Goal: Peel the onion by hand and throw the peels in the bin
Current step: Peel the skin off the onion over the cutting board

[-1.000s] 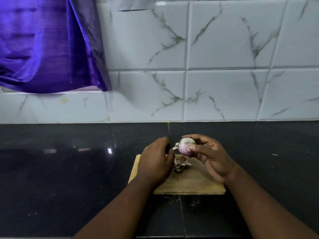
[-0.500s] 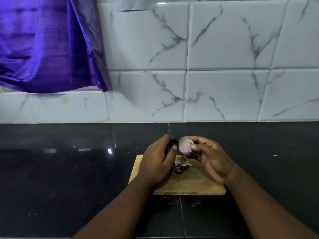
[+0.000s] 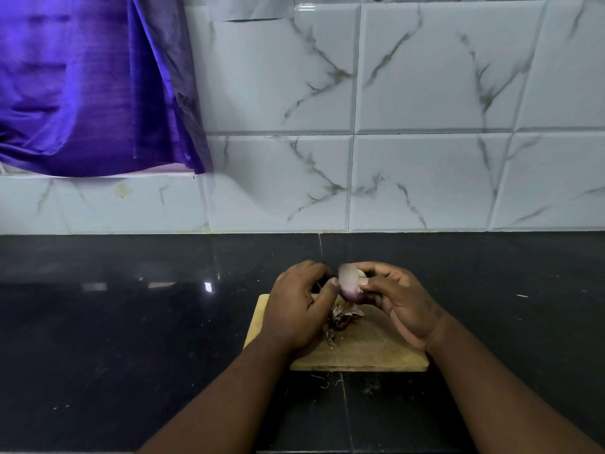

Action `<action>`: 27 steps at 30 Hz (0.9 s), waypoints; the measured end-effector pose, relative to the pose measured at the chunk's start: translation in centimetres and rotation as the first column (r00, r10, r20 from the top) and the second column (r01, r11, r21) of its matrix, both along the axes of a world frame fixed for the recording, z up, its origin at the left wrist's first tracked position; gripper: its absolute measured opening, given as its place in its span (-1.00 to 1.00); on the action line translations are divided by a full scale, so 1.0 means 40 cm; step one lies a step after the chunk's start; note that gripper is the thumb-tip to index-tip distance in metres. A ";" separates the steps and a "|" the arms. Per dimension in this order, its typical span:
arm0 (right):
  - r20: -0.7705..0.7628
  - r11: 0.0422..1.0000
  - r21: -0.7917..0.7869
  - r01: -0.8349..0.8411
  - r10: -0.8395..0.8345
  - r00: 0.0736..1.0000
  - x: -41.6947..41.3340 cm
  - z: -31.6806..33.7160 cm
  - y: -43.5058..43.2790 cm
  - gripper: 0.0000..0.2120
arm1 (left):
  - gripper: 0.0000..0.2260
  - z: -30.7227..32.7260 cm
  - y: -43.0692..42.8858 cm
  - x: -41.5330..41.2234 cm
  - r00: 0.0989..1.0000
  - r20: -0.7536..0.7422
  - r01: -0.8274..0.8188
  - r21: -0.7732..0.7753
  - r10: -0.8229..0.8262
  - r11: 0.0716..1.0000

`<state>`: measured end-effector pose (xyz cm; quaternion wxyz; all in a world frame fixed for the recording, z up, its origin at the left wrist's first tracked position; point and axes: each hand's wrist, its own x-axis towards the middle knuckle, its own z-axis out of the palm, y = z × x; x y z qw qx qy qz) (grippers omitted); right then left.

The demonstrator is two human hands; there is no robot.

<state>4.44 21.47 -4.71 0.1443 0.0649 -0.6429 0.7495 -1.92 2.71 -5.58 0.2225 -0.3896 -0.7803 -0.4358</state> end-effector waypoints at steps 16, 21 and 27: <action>-0.009 0.999 0.012 -0.036 0.036 0.999 0.001 0.000 0.002 -0.68 | -0.85 0.000 0.002 0.014 0.994 -0.033 0.106 -0.018 -0.106 0.994; -0.013 0.999 0.007 -0.039 0.039 0.999 0.004 0.003 -0.004 -0.70 | -0.89 -0.005 0.005 0.001 0.994 -0.024 0.111 -0.017 -0.111 0.994; -0.013 0.999 0.014 -0.030 0.030 0.999 0.009 0.006 -0.006 -0.73 | -0.82 -0.004 0.004 0.007 0.994 -0.044 0.097 -0.028 -0.098 0.995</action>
